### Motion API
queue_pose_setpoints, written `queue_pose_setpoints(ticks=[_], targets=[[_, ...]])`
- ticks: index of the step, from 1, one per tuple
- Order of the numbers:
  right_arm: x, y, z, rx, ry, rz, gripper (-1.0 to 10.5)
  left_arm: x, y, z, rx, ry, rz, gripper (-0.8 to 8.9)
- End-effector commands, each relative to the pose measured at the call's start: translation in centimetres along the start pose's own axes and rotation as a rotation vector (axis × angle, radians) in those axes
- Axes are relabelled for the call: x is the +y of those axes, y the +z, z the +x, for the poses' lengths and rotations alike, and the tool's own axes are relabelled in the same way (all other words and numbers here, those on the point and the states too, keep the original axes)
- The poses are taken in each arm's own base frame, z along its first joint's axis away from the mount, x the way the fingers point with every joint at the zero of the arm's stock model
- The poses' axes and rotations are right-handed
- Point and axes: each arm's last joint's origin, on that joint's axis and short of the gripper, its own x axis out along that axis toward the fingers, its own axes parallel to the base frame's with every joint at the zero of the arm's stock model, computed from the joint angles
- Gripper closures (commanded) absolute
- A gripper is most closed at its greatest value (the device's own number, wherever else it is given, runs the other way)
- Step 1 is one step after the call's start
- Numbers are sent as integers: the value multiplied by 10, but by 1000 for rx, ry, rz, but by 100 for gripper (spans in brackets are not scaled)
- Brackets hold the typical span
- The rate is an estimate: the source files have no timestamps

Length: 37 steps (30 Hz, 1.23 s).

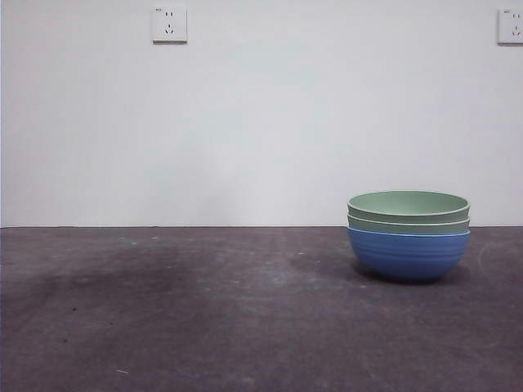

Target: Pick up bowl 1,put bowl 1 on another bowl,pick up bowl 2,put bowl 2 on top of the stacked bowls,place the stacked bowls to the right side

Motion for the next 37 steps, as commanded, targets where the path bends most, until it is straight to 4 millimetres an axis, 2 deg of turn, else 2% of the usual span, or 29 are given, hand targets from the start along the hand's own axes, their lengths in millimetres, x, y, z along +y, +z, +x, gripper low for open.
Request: queue_pose_setpoints(ticks=[1, 18, 20, 24, 27, 30, 33, 37], targets=[[-1, -2, 2, 23, -2, 17, 945, 0, 0, 0, 0, 0, 13, 817], [-1, -2, 2, 23, -2, 17, 945, 1, 0, -2, -13, 29, 41, 817], [-1, -2, 2, 23, -2, 17, 945, 3, 1, -10, -83, 85, 67, 817], [-1, -2, 2, 23, -2, 17, 945, 8, 3, -38, -364, 207, 188, 817], [-1, -2, 2, 23, -2, 17, 944, 10, -12, -54, -575, 285, 238, 817], [-1, -2, 2, 23, -2, 17, 945, 14, -40, -53, -708, 400, 248, 817], [-1, -2, 2, 23, -2, 17, 944, 21, -72, -41, -766, 546, 224, 817], [-1, -2, 2, 23, -2, 17, 944, 33, -116, -10, -788, 671, 176, 817]])
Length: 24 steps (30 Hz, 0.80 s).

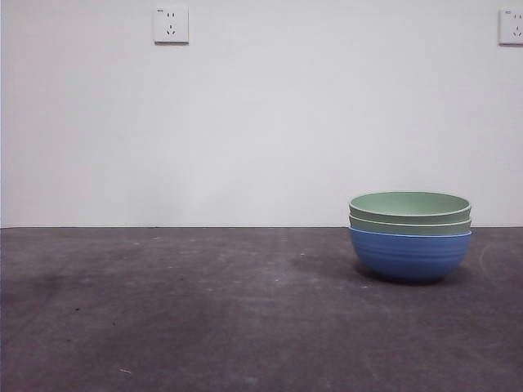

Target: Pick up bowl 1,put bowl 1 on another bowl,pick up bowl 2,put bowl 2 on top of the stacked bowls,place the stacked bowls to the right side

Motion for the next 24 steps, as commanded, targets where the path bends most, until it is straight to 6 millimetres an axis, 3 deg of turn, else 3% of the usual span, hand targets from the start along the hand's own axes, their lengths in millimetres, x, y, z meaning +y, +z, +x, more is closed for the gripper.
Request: queue_pose_setpoints(ticks=[1, 6, 12, 18, 24], targets=[[-1, -2, 2, 23, -1, 15, 945, -7, -51, 0, 51, 47, -13, 817], [-1, -2, 2, 23, -1, 15, 944, -20, -123, -7, 75, 100, -98, 817], [-1, -2, 2, 23, -1, 15, 944, -33, -189, -8, 113, 106, -175, 817], [-1, -2, 2, 23, -1, 15, 945, -42, -227, -12, 171, 100, -215, 817], [-1, -2, 2, 23, -1, 15, 944, -48, -250, -15, 201, 96, -223, 817]])
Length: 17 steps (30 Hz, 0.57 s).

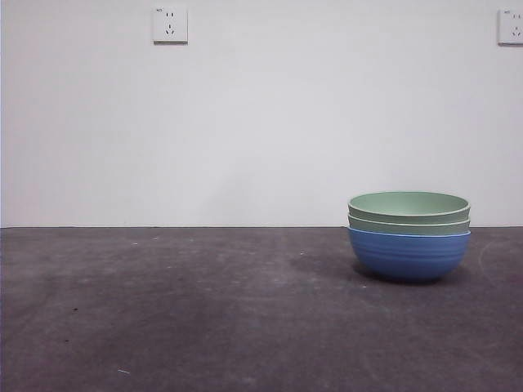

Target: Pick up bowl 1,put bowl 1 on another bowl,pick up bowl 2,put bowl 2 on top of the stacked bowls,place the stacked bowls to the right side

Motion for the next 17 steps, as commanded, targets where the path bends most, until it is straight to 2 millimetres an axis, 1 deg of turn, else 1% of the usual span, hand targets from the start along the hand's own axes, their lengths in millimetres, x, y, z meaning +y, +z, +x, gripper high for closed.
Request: queue_pose_setpoints(ticks=[1, 10, 17], targets=[[-1, -2, 2, 23, -1, 15, 944, 0, -10, 0, 8, 7, -15, 817], [-1, -2, 2, 23, -1, 15, 945, -1, -23, -2, 148, -7, -47, 817], [-1, -2, 2, 22, -1, 15, 945, -1, -22, -2, 138, 2, -51, 817]])
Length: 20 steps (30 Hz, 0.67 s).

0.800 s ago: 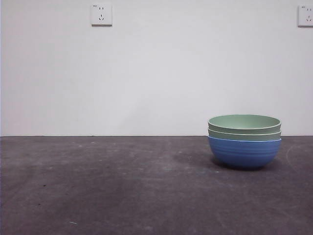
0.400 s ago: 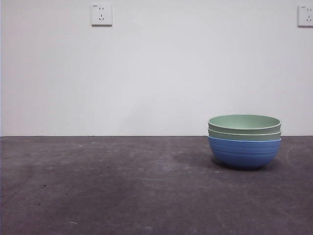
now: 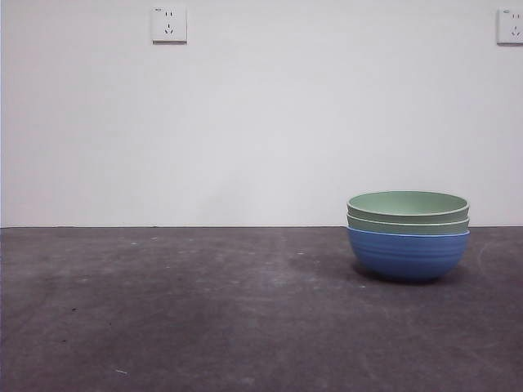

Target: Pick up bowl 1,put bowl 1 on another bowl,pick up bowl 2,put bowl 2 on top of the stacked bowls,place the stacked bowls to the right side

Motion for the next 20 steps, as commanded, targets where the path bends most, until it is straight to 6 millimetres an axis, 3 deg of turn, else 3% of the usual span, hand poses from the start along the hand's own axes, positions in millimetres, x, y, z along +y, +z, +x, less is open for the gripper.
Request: queue_pose_setpoints(ticks=[1, 16, 20], targets=[[-1, -2, 2, 22, -1, 15, 944, 1, -4, 1, 8, 5, -11, 817], [-1, -2, 2, 22, -1, 14, 944, 1, -4, 1, 8, 6, -11, 817], [-7, -3, -12, -108, -77, -57, 945, 1, -4, 1, 9, 6, -11, 817]])
